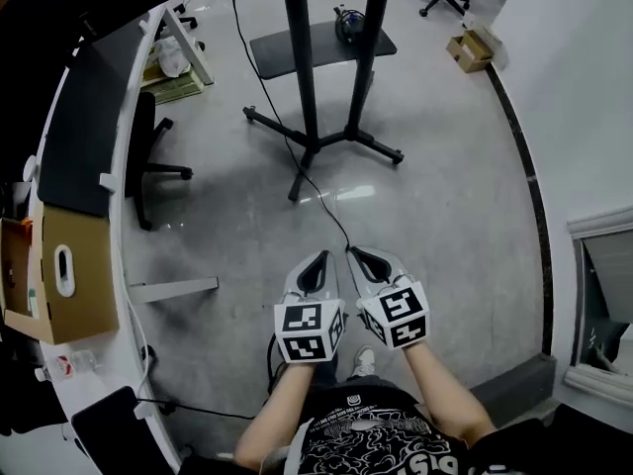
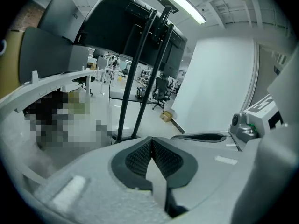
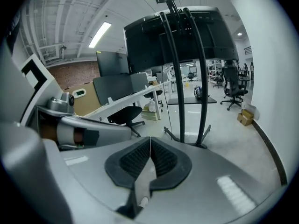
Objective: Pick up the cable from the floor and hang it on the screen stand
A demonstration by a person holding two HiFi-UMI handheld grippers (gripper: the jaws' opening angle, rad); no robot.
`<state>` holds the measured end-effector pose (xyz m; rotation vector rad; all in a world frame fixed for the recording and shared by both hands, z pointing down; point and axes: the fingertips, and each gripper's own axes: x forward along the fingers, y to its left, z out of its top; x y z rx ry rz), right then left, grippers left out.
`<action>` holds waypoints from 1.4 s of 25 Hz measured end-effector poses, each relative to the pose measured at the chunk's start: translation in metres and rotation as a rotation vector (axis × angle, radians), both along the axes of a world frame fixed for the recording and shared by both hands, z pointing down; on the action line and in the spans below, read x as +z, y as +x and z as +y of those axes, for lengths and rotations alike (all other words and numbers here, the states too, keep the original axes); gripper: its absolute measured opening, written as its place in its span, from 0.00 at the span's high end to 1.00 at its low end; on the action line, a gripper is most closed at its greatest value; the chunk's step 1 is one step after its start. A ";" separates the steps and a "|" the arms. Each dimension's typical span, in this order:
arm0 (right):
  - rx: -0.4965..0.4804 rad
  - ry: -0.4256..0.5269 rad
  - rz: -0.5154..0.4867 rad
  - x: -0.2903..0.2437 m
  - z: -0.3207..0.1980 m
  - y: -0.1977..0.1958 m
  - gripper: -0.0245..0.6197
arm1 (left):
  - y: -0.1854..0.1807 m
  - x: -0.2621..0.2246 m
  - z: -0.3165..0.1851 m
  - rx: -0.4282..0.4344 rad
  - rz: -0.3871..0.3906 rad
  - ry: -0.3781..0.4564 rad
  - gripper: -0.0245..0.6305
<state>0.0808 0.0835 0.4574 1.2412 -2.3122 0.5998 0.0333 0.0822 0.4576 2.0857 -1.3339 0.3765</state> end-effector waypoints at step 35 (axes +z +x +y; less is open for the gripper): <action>-0.108 -0.439 0.213 0.371 -0.088 0.001 0.88 | 0.002 0.334 -0.116 0.007 0.089 -0.298 0.96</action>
